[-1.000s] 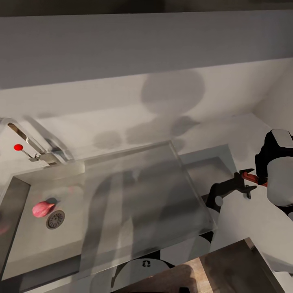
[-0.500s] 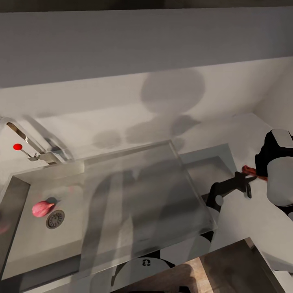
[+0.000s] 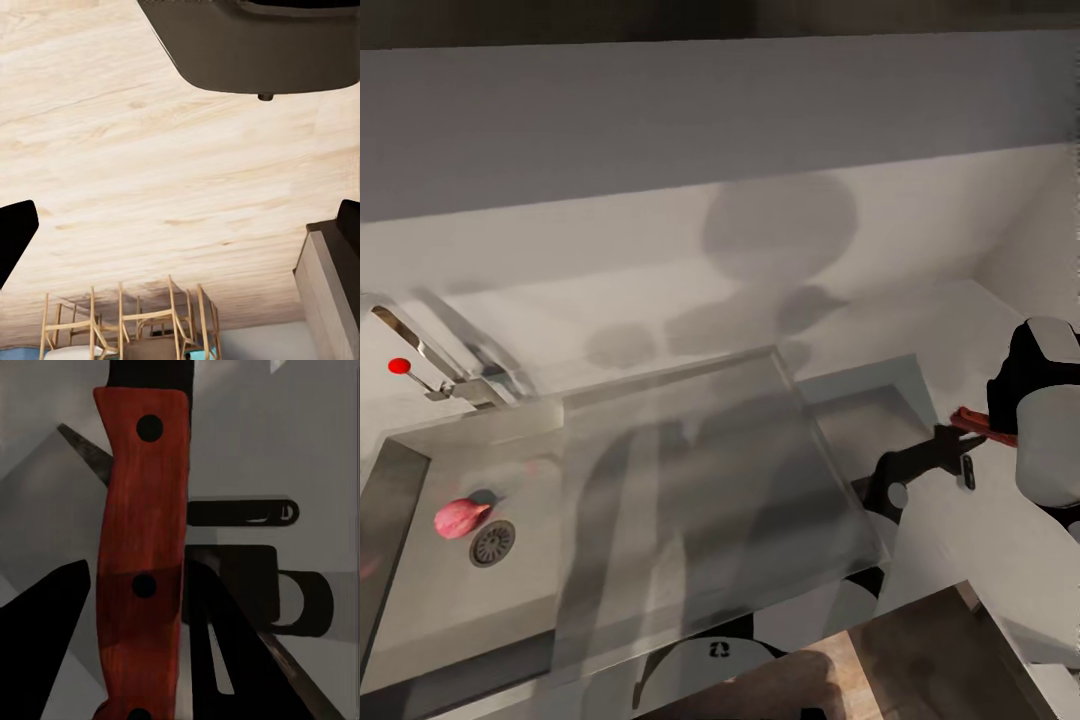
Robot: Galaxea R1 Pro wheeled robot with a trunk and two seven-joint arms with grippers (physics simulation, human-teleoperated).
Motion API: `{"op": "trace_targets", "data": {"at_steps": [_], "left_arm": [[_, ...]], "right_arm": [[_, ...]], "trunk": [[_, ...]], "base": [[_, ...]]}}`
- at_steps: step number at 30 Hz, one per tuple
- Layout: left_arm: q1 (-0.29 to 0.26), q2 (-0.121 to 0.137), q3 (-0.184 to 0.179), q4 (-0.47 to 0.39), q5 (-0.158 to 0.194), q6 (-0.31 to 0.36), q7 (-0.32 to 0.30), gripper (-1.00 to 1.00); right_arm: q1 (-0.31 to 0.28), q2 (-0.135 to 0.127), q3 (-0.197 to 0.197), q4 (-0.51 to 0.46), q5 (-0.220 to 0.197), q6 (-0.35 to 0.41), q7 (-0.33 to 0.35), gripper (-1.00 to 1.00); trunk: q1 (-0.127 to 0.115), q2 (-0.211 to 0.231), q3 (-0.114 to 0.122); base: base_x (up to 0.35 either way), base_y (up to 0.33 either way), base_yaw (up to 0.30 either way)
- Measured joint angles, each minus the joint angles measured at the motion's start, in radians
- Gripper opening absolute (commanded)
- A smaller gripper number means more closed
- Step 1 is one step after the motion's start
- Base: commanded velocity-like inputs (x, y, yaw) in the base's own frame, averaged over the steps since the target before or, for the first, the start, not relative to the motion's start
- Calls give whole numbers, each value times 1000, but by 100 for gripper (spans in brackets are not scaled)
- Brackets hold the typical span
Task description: In the kitchen, take the Vidalia onion out of the sink, dice it on the chopping board with the paring knife, put the diced onion into the bowl on the countertop, then place both the paring knife and the chopping board into the sink.
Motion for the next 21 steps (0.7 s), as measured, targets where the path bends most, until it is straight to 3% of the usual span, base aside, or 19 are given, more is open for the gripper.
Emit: {"op": "trace_targets", "data": {"at_steps": [21], "left_arm": [[0,0,0,0,0,0,0,100]], "right_arm": [[0,0,0,0,-2,3,-1,-100]], "trunk": [[0,0,32]], "base": [[0,0,-108]]}}
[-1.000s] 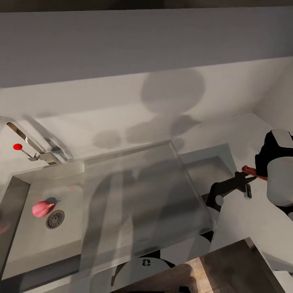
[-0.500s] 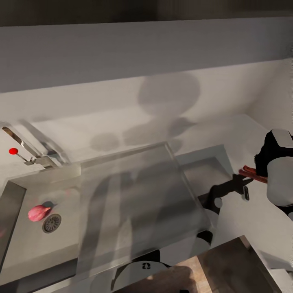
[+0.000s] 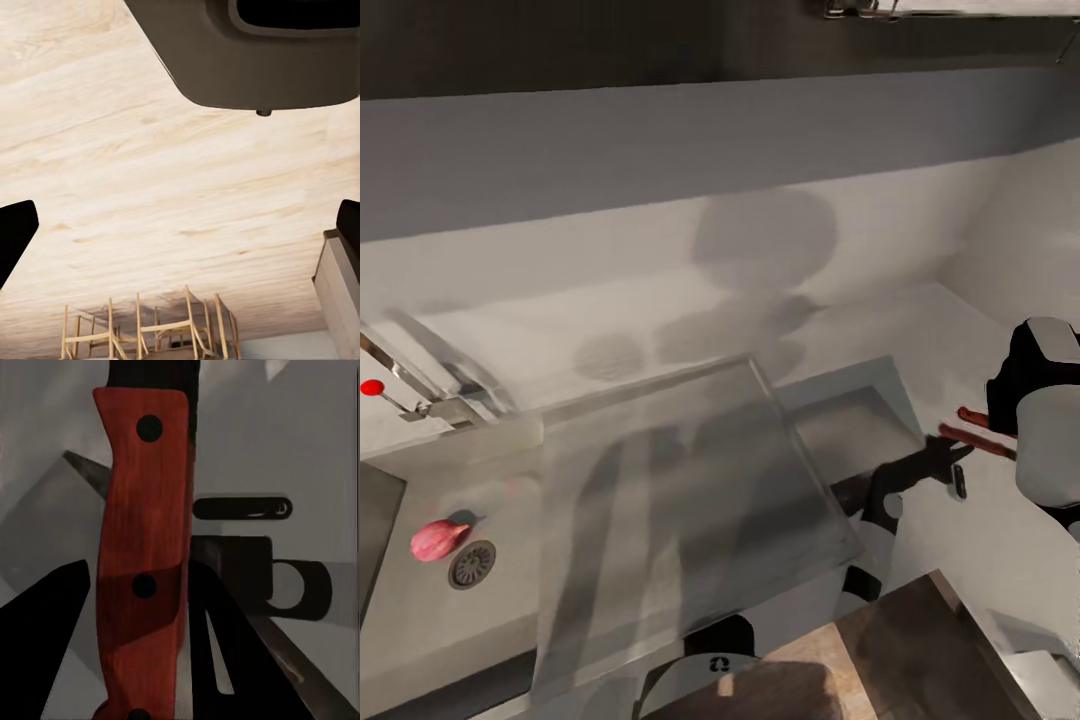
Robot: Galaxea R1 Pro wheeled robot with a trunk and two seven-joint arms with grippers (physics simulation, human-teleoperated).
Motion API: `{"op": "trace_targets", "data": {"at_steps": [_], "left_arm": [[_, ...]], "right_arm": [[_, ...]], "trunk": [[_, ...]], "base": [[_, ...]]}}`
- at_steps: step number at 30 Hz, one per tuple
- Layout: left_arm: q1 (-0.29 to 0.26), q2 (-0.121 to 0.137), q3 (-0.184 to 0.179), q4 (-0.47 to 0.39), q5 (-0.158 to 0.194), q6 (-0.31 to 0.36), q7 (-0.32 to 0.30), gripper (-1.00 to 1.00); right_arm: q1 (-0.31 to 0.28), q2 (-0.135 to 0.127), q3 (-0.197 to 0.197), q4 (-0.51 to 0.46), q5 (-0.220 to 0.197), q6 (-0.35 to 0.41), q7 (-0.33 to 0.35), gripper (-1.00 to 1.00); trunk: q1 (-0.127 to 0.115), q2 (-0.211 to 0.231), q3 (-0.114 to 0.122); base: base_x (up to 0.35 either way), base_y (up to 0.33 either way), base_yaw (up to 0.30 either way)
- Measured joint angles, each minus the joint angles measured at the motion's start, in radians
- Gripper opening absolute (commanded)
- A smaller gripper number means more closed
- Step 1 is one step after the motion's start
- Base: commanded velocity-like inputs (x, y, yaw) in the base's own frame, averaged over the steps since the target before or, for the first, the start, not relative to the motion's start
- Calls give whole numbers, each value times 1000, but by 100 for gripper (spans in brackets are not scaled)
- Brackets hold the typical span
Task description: In the kitchen, take the Vidalia onion out of the sink, dice it on the chopping board with the paring knife, put the diced onion into the bowl on the countertop, then place both the paring knife and the chopping board into the sink.
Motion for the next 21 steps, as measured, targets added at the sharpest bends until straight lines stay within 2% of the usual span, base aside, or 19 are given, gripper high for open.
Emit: {"op": "trace_targets", "data": {"at_steps": [7,8,9,15,18,19,21], "left_arm": [[0,0,1,0,0,0,0,100],[0,0,1,0,0,0,0,100],[0,0,1,0,0,0,0,100],[0,0,1,0,0,0,0,100],[0,0,1,0,0,0,0,100],[0,0,1,0,0,0,0,100],[0,0,1,0,0,0,0,100]], "right_arm": [[0,6,1,1,-1,27,-1,-100],[0,9,1,1,-2,44,-1,-100],[0,13,1,1,-2,98,0,-100],[0,19,2,2,-2,182,0,-100],[0,37,2,2,-2,210,1,-100],[0,54,2,2,-2,256,4,-100],[0,63,3,2,-2,291,6,-100]], "trunk": [[0,0,11],[0,0,12],[0,0,14],[0,0,23],[0,0,25],[0,0,25],[0,0,26]], "base": [[-76,67,-108],[-202,225,-93],[-205,230,-92],[-212,252,-72],[-177,277,-11],[-163,283,-3],[-161,284,-2]]}}
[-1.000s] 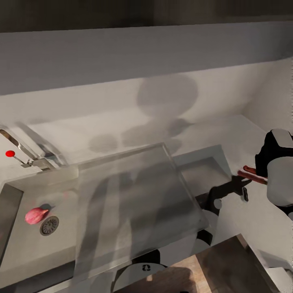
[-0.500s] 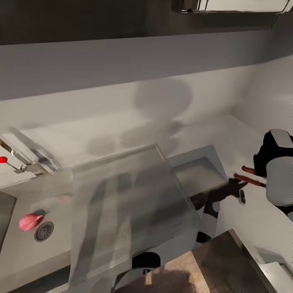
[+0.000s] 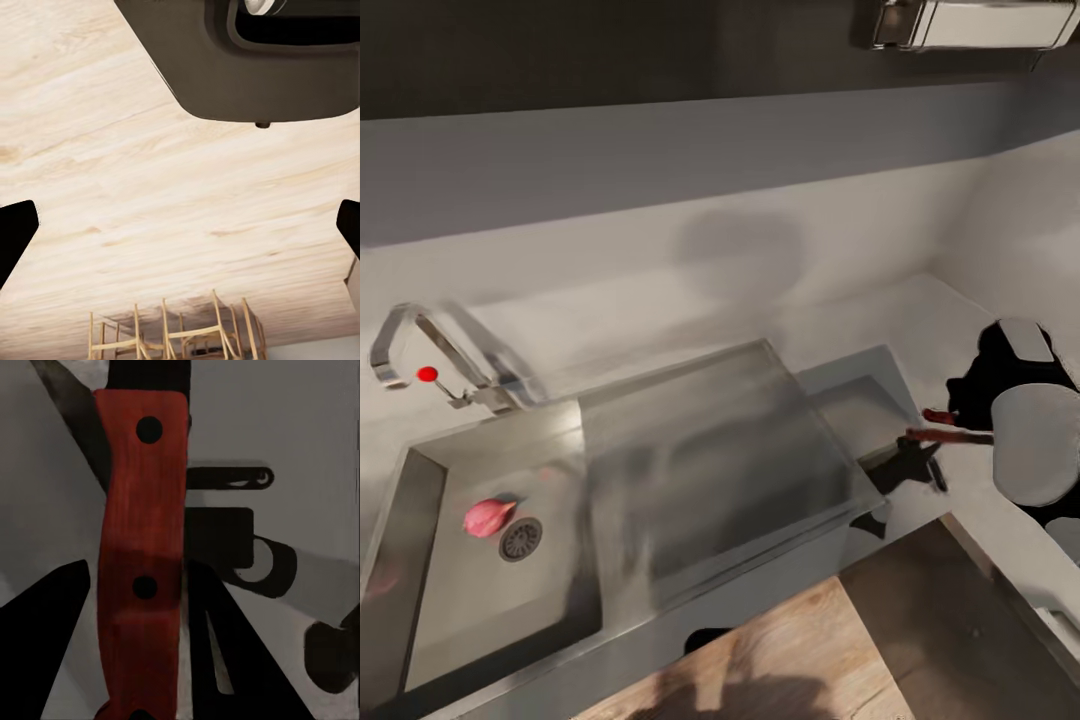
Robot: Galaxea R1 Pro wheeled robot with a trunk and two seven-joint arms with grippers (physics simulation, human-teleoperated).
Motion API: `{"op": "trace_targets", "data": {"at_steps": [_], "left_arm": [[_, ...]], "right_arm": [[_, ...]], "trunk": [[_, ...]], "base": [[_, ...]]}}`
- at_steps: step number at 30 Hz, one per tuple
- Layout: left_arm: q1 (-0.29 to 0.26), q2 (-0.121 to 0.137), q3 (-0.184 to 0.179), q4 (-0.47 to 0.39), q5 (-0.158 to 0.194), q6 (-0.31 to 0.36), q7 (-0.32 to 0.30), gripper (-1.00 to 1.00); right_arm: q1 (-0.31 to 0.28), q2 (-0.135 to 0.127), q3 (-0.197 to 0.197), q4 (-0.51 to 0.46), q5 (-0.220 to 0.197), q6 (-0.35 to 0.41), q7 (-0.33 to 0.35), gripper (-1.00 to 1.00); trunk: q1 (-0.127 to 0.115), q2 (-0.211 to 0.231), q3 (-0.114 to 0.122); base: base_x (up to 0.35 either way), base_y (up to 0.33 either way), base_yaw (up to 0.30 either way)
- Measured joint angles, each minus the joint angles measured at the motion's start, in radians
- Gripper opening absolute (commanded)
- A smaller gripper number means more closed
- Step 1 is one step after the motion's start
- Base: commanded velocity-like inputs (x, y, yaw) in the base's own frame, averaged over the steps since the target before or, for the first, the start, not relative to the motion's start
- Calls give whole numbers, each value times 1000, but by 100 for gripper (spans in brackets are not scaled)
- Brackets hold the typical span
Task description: In the kitchen, take the Vidalia onion out of the sink, dice it on the chopping board with the paring knife, put the diced onion into the bowl on the countertop, then place both the paring knife and the chopping board into the sink.
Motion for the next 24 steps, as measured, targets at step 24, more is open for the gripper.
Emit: {"op": "trace_targets", "data": {"at_steps": [24], "left_arm": [[0,0,0,0,0,0,0,100]], "right_arm": [[6,12,253,0,7,379,16,-100]], "trunk": [[0,0,0]], "base": [[-83,125,0]]}}
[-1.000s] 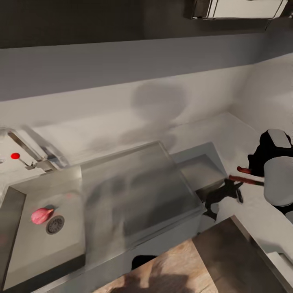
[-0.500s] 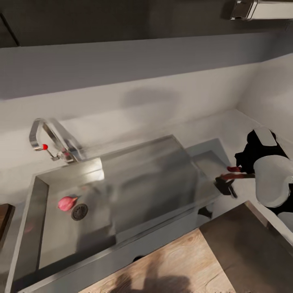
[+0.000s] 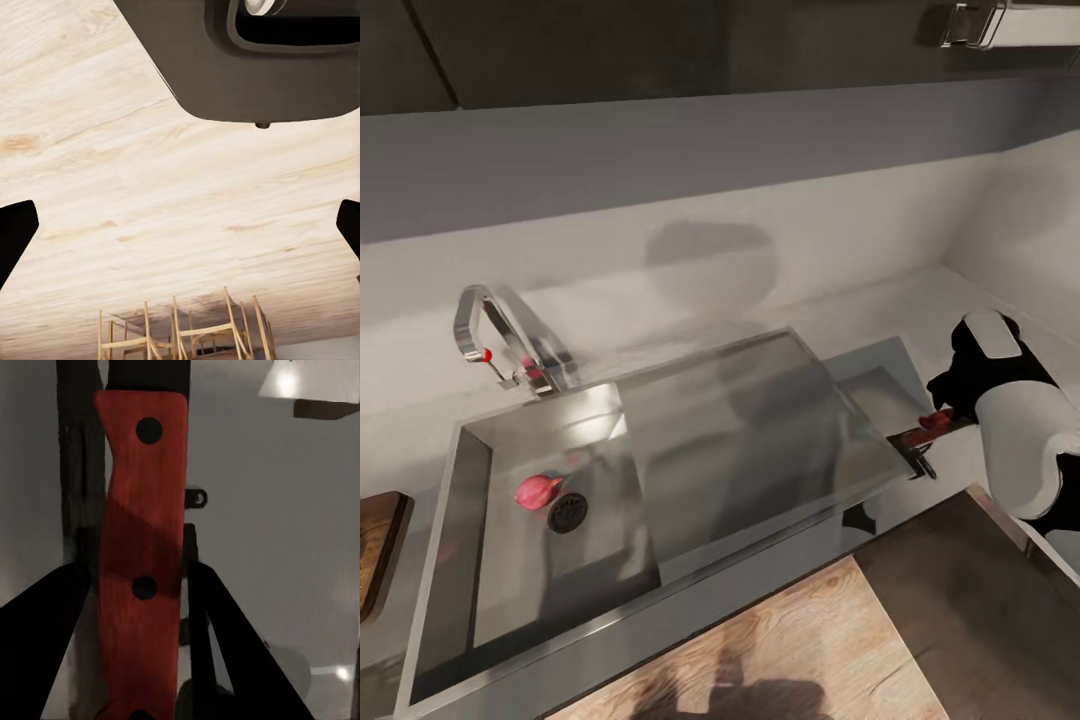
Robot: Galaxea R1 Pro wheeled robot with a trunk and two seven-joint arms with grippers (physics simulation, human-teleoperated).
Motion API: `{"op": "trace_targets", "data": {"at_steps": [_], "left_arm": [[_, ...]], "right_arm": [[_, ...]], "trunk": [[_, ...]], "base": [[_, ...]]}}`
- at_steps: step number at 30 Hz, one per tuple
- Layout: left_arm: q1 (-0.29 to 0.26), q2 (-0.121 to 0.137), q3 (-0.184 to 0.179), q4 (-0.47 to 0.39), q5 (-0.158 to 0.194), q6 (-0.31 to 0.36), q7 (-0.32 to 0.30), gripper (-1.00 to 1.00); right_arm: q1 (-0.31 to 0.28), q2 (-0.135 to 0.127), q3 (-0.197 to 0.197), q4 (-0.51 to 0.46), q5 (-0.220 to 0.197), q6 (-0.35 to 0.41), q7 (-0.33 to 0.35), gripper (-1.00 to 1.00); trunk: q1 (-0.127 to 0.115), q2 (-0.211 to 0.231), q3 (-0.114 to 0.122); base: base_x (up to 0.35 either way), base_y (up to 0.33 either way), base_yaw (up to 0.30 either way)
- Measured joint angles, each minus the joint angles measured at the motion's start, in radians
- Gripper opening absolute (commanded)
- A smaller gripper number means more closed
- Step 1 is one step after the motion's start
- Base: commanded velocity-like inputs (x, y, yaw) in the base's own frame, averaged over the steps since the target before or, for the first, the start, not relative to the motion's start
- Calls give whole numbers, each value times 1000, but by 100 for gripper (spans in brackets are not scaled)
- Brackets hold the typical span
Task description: In the kitchen, take the Vidalia onion out of the sink, dice it on the chopping board with the paring knife, put the diced onion into the bowl on the countertop, then place both the paring knife and the chopping board into the sink.
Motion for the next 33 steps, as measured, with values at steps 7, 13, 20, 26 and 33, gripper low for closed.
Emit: {"op": "trace_targets", "data": {"at_steps": [7,13,20,26,33], "left_arm": [[0,0,-1,1,0,0,0,100],[0,0,-1,0,0,0,0,100],[0,0,-1,0,0,0,0,100],[0,0,-1,0,0,0,0,100],[0,0,-1,0,0,0,0,100]], "right_arm": [[30,-2,318,0,14,53,240,-100],[41,-3,493,-1,18,56,341,-100],[42,-6,608,-2,19,53,405,-100],[42,-9,625,-28,19,55,408,-100],[42,-9,745,-88,23,54,409,-100]], "trunk": [[0,0,0],[0,0,4],[0,0,15],[0,0,25],[0,0,37]], "base": [[0,0,0],[0,0,0],[0,0,0],[0,0,0],[0,0,0]]}}
